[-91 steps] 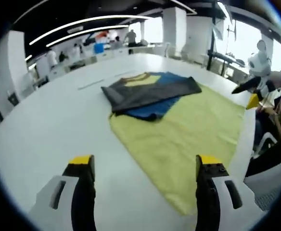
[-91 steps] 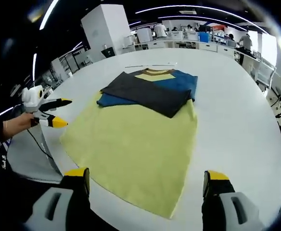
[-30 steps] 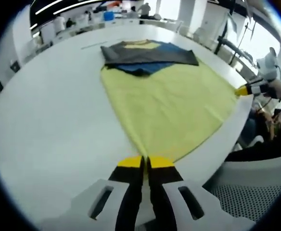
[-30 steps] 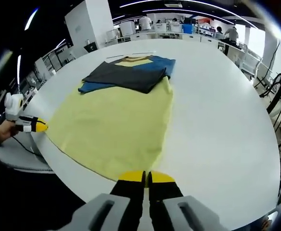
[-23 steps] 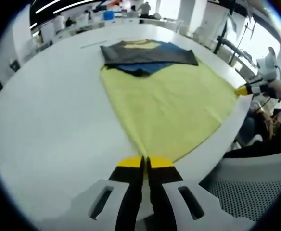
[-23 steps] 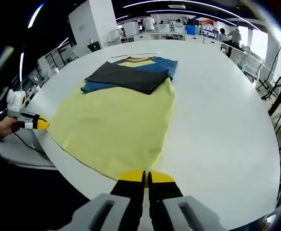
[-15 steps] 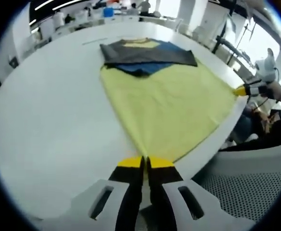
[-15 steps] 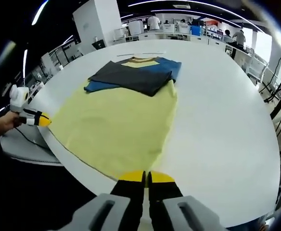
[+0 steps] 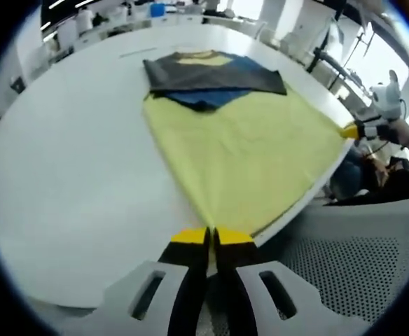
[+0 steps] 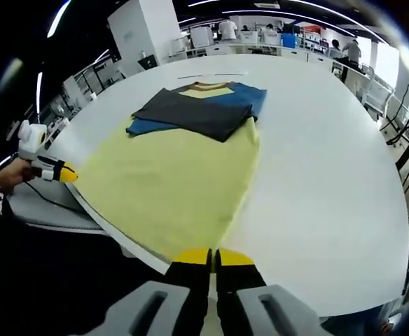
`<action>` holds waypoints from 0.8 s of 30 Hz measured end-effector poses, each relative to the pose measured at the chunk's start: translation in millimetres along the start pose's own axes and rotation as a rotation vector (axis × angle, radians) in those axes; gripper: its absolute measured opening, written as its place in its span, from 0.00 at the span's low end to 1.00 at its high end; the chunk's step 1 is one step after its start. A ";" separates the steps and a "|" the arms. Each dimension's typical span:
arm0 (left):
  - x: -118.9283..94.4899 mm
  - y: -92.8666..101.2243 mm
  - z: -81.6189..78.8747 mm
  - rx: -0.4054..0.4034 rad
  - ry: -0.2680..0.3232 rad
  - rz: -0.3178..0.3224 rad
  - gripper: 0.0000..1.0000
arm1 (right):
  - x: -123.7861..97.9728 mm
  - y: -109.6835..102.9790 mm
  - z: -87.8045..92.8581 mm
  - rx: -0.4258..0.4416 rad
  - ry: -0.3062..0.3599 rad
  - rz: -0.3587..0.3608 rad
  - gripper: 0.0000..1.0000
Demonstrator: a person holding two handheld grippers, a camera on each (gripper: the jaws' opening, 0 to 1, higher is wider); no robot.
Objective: Fold the garment on the visible template until the final outline fits inside the template.
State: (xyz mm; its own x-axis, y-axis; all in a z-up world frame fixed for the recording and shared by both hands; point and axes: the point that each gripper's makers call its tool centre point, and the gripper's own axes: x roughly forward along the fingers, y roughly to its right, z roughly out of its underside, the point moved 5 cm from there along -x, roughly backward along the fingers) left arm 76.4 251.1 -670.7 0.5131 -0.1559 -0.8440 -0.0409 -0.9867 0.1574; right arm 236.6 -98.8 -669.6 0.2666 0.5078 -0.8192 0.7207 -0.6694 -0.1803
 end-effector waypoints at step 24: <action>-41.2 1.1 -34.2 -0.034 0.068 0.027 0.00 | -36.1 -8.5 -45.0 -0.074 0.086 0.023 0.00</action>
State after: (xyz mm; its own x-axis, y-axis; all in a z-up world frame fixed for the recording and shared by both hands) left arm 84.6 258.1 -618.3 0.5692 -0.1777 -0.8028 -0.0269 -0.9799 0.1979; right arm 249.6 -87.1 -614.0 0.3351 0.5393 -0.7726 0.7583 -0.6411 -0.1186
